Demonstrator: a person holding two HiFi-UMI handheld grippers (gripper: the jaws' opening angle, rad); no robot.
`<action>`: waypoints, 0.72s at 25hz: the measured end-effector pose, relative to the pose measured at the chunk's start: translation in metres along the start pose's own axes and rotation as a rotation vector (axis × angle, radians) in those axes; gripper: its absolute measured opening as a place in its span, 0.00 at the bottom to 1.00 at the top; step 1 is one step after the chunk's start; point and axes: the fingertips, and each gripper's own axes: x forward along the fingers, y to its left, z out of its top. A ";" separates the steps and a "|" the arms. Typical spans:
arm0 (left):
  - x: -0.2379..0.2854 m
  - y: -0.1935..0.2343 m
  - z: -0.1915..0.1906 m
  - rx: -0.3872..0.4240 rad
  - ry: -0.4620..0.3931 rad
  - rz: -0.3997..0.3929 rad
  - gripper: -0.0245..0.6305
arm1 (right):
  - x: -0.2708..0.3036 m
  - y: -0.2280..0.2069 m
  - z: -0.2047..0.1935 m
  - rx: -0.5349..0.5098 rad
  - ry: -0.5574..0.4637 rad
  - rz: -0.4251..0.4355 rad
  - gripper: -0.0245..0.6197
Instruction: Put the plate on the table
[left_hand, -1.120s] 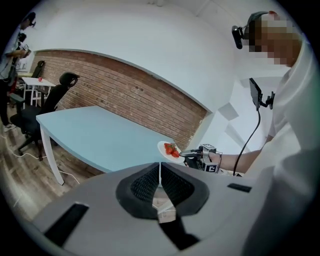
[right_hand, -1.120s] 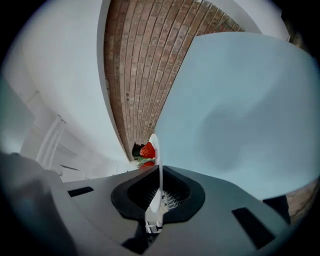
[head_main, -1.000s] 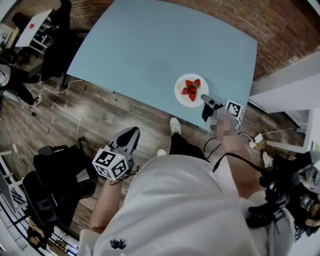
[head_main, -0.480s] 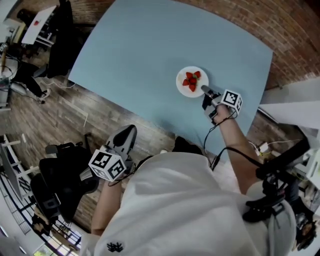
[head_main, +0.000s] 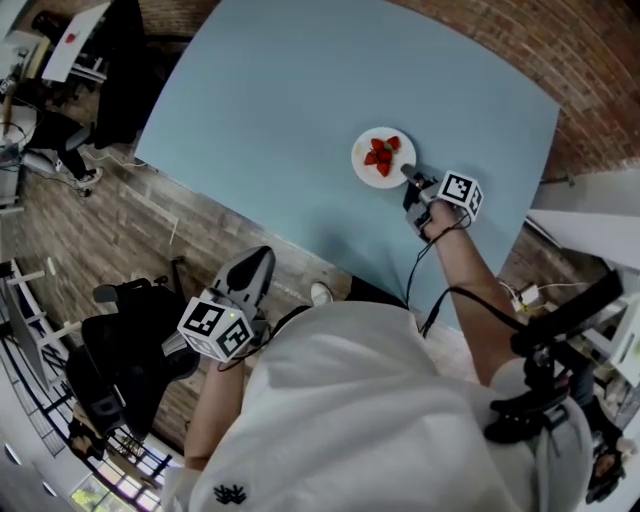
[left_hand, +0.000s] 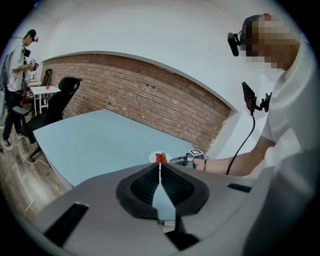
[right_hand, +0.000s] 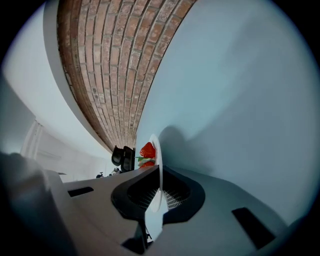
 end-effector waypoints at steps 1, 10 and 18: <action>0.002 0.000 0.001 0.000 0.001 -0.002 0.06 | 0.004 -0.003 0.003 -0.013 0.002 0.008 0.06; 0.006 0.002 0.003 -0.011 0.028 -0.016 0.06 | 0.009 -0.013 0.004 -0.001 -0.013 -0.047 0.06; 0.009 0.001 -0.002 -0.028 0.032 -0.029 0.06 | 0.009 -0.012 0.007 -0.067 -0.016 -0.112 0.07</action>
